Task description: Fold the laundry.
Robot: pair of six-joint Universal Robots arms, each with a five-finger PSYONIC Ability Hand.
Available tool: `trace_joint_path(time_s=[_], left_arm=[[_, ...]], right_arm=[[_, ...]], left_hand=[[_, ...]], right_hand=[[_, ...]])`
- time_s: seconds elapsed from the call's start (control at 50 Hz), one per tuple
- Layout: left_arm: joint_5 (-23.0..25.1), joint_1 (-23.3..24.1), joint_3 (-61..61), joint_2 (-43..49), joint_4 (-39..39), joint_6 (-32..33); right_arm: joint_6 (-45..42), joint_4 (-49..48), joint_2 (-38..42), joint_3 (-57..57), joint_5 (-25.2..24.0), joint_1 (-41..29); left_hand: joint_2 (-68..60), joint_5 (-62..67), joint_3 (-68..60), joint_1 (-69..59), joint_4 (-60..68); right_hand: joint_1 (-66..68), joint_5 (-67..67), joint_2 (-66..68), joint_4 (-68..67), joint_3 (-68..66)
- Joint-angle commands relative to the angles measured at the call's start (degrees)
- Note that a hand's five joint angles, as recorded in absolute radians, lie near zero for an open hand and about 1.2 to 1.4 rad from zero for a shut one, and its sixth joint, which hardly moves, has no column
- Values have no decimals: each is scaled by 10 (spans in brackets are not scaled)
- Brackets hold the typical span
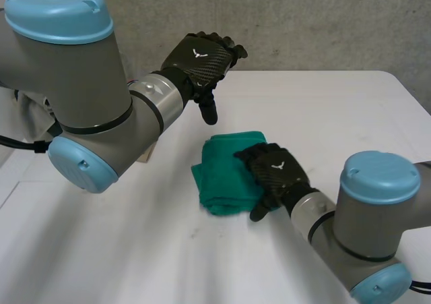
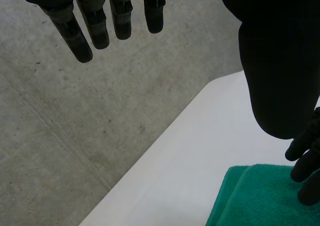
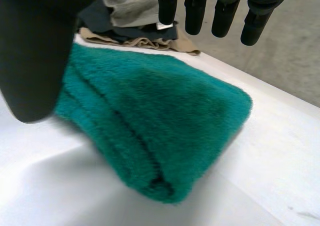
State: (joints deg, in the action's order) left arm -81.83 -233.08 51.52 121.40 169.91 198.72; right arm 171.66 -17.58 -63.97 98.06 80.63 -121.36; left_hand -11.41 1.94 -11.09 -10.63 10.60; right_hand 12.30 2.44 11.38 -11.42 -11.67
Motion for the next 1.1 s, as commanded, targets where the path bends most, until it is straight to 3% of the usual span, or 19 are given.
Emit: trace_joint_path(time_s=[0.02, 0.3, 0.58, 0.62, 0.66, 0.68, 0.7, 0.9, 0.98, 1.1], left_arm=[[5, -6, 17, -1, 7, 4], [17, -6, 30, -17, 18, 9], [17, -9, 36, -22, 23, 9], [17, -11, 38, -22, 23, 8], [17, -11, 38, -21, 24, 8], [18, -11, 38, -21, 24, 8], [18, -11, 39, -21, 24, 8], [23, -16, 43, -27, 25, 8], [24, -20, 47, -34, 25, 7], [25, -24, 53, -38, 32, 4]], right_arm=[[66, 3, -34, 7, 2, 64], [100, 40, 10, 5, -41, 71], [76, -5, 89, -40, -29, 56], [69, -8, 104, -54, -26, 53], [64, -10, 114, -64, -22, 53], [60, -10, 123, -76, -12, 52], [59, -9, 126, -83, -7, 52], [69, -75, 121, -142, 77, 87], [66, -100, 151, -218, 91, 129], [64, -19, 248, -400, 98, 212]], left_hand=[[14, -19, 11, 6, -6], [14, -19, 11, 6, -6], [14, -19, 11, 6, -6], [14, -19, 11, 6, -6], [14, -19, 11, 6, -6], [14, -19, 11, 6, -6], [14, -19, 11, 6, -6], [14, -19, 11, 6, -6], [14, -19, 11, 6, -6], [14, -19, 11, 6, -6]], right_hand=[[-23, -24, -14, 14, 17], [-23, -24, -14, 14, 17], [16, 14, 25, -24, -22], [139, 138, 149, -148, -146], [344, 343, 354, -353, -351], [552, 550, 561, -561, -558], [676, 674, 685, -685, -682], [677, 676, 686, -686, -683], [677, 676, 686, -686, -683], [677, 676, 686, -686, -683]])
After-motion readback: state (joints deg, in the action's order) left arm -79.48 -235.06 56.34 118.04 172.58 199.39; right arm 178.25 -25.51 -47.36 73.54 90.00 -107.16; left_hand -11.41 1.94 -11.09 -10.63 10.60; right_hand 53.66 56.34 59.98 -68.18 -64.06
